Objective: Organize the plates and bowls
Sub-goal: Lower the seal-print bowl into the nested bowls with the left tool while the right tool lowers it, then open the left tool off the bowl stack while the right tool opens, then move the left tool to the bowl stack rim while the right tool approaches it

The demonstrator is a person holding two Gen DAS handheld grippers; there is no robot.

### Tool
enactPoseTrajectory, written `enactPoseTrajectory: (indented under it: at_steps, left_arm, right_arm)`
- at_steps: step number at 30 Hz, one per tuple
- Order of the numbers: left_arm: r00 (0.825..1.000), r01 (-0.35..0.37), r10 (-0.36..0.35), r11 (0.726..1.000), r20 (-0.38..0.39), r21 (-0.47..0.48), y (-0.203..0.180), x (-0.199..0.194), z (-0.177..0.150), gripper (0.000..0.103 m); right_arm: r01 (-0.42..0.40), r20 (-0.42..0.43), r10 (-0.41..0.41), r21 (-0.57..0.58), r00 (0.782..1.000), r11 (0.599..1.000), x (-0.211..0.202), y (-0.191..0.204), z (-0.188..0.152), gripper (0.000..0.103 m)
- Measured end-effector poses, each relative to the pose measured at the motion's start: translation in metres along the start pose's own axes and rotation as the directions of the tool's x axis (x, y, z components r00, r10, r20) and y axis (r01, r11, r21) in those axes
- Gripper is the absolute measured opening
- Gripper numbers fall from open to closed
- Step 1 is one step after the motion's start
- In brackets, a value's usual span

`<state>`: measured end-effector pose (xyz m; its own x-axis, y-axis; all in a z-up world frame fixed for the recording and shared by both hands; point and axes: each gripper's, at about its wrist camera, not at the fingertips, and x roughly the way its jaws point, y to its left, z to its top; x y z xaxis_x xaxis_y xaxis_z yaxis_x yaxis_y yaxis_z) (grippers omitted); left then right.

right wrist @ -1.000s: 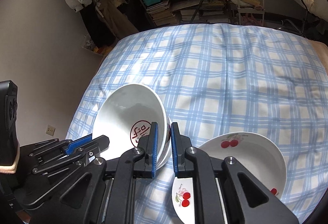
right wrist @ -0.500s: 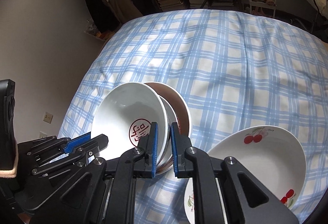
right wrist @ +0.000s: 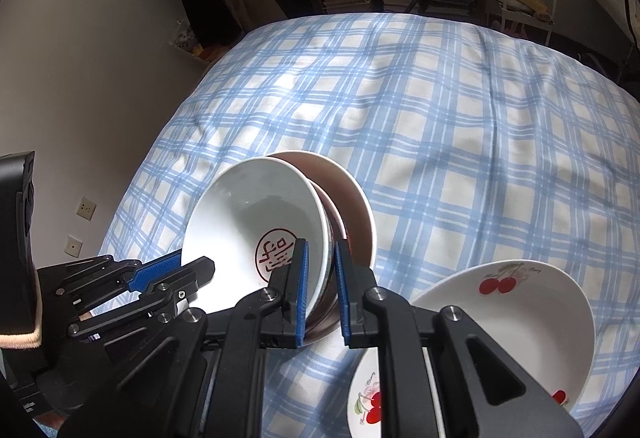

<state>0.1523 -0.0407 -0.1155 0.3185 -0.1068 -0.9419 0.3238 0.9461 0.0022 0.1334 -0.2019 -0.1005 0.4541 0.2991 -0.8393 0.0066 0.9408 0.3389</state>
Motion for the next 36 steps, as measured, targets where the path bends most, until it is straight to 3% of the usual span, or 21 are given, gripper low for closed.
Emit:
enactPoseTrajectory:
  at_steps: [5, 10, 16, 21, 26, 27, 29, 33, 36]
  left_arm:
    - [0.995, -0.07, 0.067, 0.997, 0.075, 0.032, -0.002, -0.016, -0.001, 0.014]
    - [0.993, -0.051, 0.048, 0.999, 0.107, 0.02, 0.005, -0.029, 0.005, 0.014]
    - [0.996, -0.049, 0.051, 0.998, 0.069, -0.039, 0.025, -0.022, 0.011, 0.015]
    - [0.997, -0.067, 0.071, 0.995, 0.043, -0.079, 0.038, -0.015, 0.015, 0.033]
    - [0.998, -0.059, 0.063, 0.992, 0.031, -0.116, 0.049, -0.012, 0.019, 0.055]
    - [0.998, -0.059, 0.063, 0.991, 0.029, -0.122, 0.051, -0.011, 0.019, 0.058]
    - [0.997, -0.069, 0.073, 0.989, 0.023, -0.131, 0.053, -0.01, 0.021, 0.075]
    - [0.993, -0.118, 0.121, 0.982, 0.007, -0.147, 0.059, -0.005, 0.023, 0.081]
    - [0.997, -0.083, 0.081, 0.982, -0.016, -0.168, 0.065, -0.001, 0.024, 0.082]
  right_arm:
    - [0.039, 0.008, -0.039, -0.029, 0.999, 0.999, -0.004, 0.004, 0.002, 0.016]
    - [0.031, 0.021, -0.03, -0.036, 0.999, 0.999, -0.017, 0.005, 0.007, 0.019]
    - [0.052, 0.042, -0.051, -0.023, 0.998, 0.998, -0.027, 0.0, 0.01, 0.05]
    - [0.076, 0.048, -0.076, 0.01, 0.996, 0.997, -0.03, -0.013, 0.014, 0.068]
    - [0.079, 0.079, -0.083, 0.052, 0.993, 0.996, -0.035, -0.027, 0.017, 0.098]
    - [0.071, 0.078, -0.075, 0.048, 0.994, 0.996, -0.034, -0.028, 0.018, 0.1]
    - [0.078, 0.066, -0.08, 0.03, 0.995, 0.997, -0.032, -0.028, 0.018, 0.102]
    - [0.122, 0.053, -0.122, 0.008, 0.991, 0.993, -0.025, -0.029, 0.017, 0.103]
    - [0.124, 0.043, -0.124, 0.013, 0.991, 0.992, -0.022, -0.032, 0.017, 0.103]
